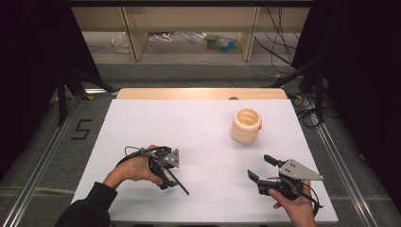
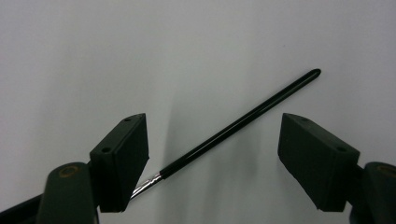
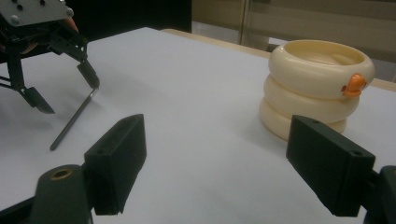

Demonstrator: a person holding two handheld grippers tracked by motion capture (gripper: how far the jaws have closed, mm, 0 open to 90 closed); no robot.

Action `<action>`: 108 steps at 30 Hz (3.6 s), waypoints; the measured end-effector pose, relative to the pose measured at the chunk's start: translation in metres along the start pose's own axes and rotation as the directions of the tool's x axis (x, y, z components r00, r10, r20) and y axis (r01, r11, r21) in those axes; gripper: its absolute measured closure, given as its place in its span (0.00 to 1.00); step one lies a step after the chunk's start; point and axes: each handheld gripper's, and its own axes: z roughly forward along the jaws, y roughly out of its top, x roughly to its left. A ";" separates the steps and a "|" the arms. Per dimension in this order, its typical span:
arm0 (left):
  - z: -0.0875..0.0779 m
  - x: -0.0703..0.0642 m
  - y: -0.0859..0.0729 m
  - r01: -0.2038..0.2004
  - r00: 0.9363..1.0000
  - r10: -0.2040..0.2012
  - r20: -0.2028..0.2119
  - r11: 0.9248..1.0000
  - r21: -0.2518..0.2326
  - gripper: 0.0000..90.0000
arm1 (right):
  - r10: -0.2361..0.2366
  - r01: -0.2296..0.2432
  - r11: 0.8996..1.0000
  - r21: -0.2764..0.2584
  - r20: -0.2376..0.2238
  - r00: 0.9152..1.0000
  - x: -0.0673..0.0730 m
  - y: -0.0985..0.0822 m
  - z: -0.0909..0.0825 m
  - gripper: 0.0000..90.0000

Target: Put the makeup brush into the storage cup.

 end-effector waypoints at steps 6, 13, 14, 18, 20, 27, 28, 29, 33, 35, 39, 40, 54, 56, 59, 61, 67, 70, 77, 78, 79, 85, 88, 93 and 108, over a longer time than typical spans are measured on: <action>0.003 0.003 0.001 -0.006 1.000 0.006 0.003 1.000 0.027 0.29 | 0.006 -0.006 1.000 0.003 -0.003 1.000 0.000 0.000 0.000 0.24; 0.007 0.006 0.000 -0.012 1.000 0.011 0.019 0.999 0.051 0.32 | 0.000 0.000 1.000 -0.001 -0.004 1.000 0.000 0.000 0.001 0.24; 0.008 0.005 0.000 0.001 1.000 -0.001 0.014 0.999 0.043 0.31 | 0.000 0.000 1.000 0.000 -0.002 1.000 0.000 0.000 0.001 0.24; 0.010 0.005 0.001 0.000 1.000 -0.001 0.016 0.999 0.050 0.33 | -0.003 0.004 1.000 0.030 -0.006 1.000 0.000 0.000 -0.001 0.24; 0.010 0.006 0.001 -0.013 1.000 0.012 0.017 0.998 0.057 0.34 | 0.002 -0.002 1.000 0.000 -0.003 1.000 0.000 0.000 0.001 0.24; 0.012 0.007 0.003 -0.053 0.998 0.051 0.019 0.991 0.127 0.36 | -0.004 0.004 0.999 0.032 -0.008 1.000 -0.001 0.000 -0.001 0.24; 0.013 0.007 0.003 -0.049 0.999 0.047 0.019 0.991 0.125 0.35 | -0.002 0.003 0.999 0.033 -0.011 1.000 0.000 0.000 -0.001 0.24; 0.012 0.007 0.003 -0.051 0.999 0.048 0.023 0.990 0.128 0.36 | -0.004 0.004 0.999 0.033 -0.008 1.000 0.000 0.000 -0.001 0.24; 0.013 0.009 0.003 -0.033 0.999 0.029 0.035 0.990 0.134 0.39 | 0.008 -0.008 1.000 -0.008 -0.022 1.000 0.000 -0.001 0.003 0.24; 0.013 0.011 0.002 -0.010 0.999 0.005 0.043 0.991 0.130 0.38 | 0.014 -0.014 1.000 -0.002 -0.022 1.000 0.000 -0.001 0.003 0.24; 0.014 0.013 0.001 0.011 0.998 -0.020 0.063 0.991 0.130 0.39 | 0.005 -0.005 1.000 0.010 -0.009 1.000 0.000 -0.001 0.003 0.24; 0.014 0.013 0.001 0.011 0.998 -0.020 0.064 0.991 0.135 0.39 | 0.006 -0.005 1.000 0.009 -0.009 1.000 0.000 -0.001 0.003 0.24; 0.011 0.012 0.007 0.011 0.998 -0.021 0.052 0.983 0.181 0.57 | 0.001 -0.001 1.000 0.019 -0.009 1.000 0.000 -0.001 0.003 0.25; 0.011 0.011 0.008 0.014 0.998 -0.025 0.051 0.982 0.189 0.60 | -0.002 0.002 0.999 0.043 -0.008 1.000 0.000 0.000 0.001 0.25; 0.011 0.010 0.009 0.033 0.998 -0.044 0.049 0.980 0.196 0.64 | 0.000 0.001 1.000 0.021 -0.009 1.000 0.000 -0.001 0.002 0.25; 0.011 0.010 0.009 0.034 0.998 -0.045 0.049 0.979 0.200 0.67 | 0.000 0.000 1.000 0.025 -0.010 1.000 0.000 -0.001 0.002 0.25; 0.010 0.008 0.009 0.045 0.997 -0.055 0.045 0.979 0.198 0.73 | 0.000 0.001 0.999 0.041 -0.012 1.000 0.000 -0.001 0.001 0.26; 0.010 0.006 0.011 0.039 0.998 -0.049 0.045 0.976 0.212 0.78 | -0.001 0.001 1.000 0.015 -0.009 1.000 0.001 -0.001 0.003 0.26; 0.011 0.003 0.013 0.019 0.998 -0.031 0.052 0.975 0.223 0.86 | 0.008 -0.008 1.000 0.015 -0.027 1.000 0.001 -0.002 0.004 0.26; 0.011 0.003 0.013 0.014 0.998 -0.028 0.055 0.974 0.227 0.87 | -0.004 0.004 0.999 0.044 -0.014 1.000 0.000 -0.001 0.002 0.26; 0.011 0.002 0.014 0.009 0.998 -0.021 0.051 0.974 0.225 0.87 | -0.002 0.002 0.999 0.034 -0.015 1.000 0.001 -0.001 0.002 0.26; 0.011 0.000 0.015 -0.028 0.998 0.016 0.055 0.972 0.233 0.92 | 0.007 -0.006 1.000 0.020 -0.029 1.000 0.001 -0.002 0.005 0.27; 0.012 -0.003 0.017 -0.037 0.998 0.025 0.054 0.969 0.243 0.95 | -0.013 0.013 0.999 0.050 -0.014 1.000 0.000 0.000 0.002 0.27; 0.012 -0.003 0.017 -0.018 0.998 0.004 0.057 0.969 0.246 0.95 | -0.007 0.008 0.999 0.033 -0.037 0.999 0.003 0.000 0.004 0.27; 0.010 -0.002 0.020 0.022 0.998 -0.033 0.045 0.975 0.223 0.95 | -0.060 0.061 0.998 0.015 -0.044 0.997 0.008 0.002 0.007 0.27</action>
